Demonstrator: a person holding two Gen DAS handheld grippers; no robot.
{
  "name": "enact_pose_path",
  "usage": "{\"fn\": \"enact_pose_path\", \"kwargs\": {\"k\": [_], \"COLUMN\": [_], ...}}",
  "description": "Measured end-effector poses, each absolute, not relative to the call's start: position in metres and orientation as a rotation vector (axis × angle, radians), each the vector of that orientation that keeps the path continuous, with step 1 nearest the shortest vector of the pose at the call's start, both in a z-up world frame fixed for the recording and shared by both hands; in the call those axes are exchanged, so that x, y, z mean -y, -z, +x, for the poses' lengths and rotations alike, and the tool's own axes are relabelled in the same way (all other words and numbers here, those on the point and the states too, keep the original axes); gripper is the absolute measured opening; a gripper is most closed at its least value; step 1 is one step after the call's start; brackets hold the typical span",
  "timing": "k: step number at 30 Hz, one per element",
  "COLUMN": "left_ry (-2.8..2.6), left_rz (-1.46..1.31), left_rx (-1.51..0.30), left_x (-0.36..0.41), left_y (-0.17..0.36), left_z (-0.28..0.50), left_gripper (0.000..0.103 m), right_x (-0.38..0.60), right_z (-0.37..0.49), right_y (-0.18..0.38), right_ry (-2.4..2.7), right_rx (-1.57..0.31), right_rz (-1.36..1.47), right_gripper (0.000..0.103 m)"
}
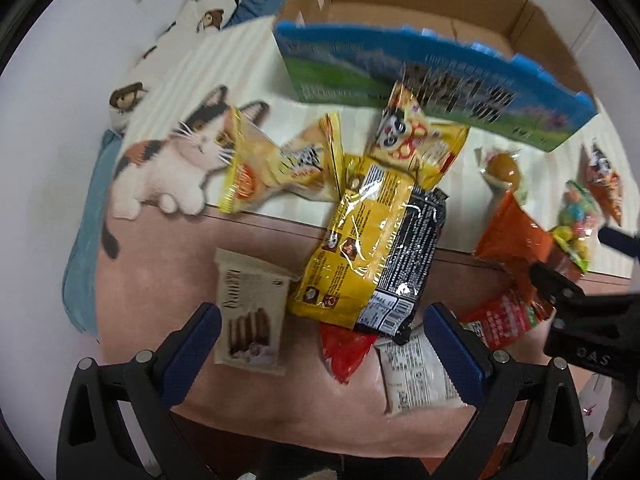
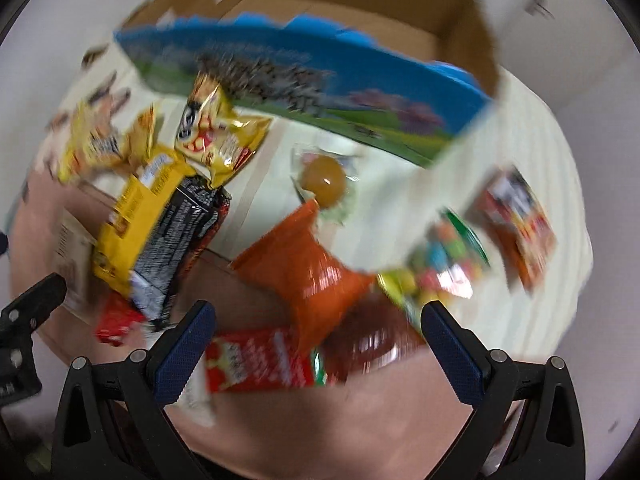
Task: Organize snacks
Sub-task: 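Grasp the yellow-black biscuit bag with left tool while right tool grasps orange packet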
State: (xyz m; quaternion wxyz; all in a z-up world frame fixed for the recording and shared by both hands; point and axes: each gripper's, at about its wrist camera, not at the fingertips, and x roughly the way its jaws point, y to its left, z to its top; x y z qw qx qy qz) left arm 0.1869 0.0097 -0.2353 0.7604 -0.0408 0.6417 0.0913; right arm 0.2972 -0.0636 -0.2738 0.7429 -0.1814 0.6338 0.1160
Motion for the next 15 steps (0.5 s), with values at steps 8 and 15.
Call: {"fn": "enact_pose_path", "kwargs": {"k": [8, 15], "left_ry": [-0.172, -0.123], "left_rz": [-0.078, -0.064], "left_rx": [-1.463, -1.486], "left_x": [-0.002, -0.002], "left_y": [0.276, 0.297], "left_z": [0.195, 0.207], "left_gripper": [0.103, 0.103], "right_x": [0.037, 0.081], "right_z": [0.324, 0.349], "right_y": [0.343, 0.344], "right_ry": [-0.355, -0.153], "right_rx": [-1.537, -1.631], "right_rz": [-0.614, -0.107], "right_gripper": [0.079, 0.062]}}
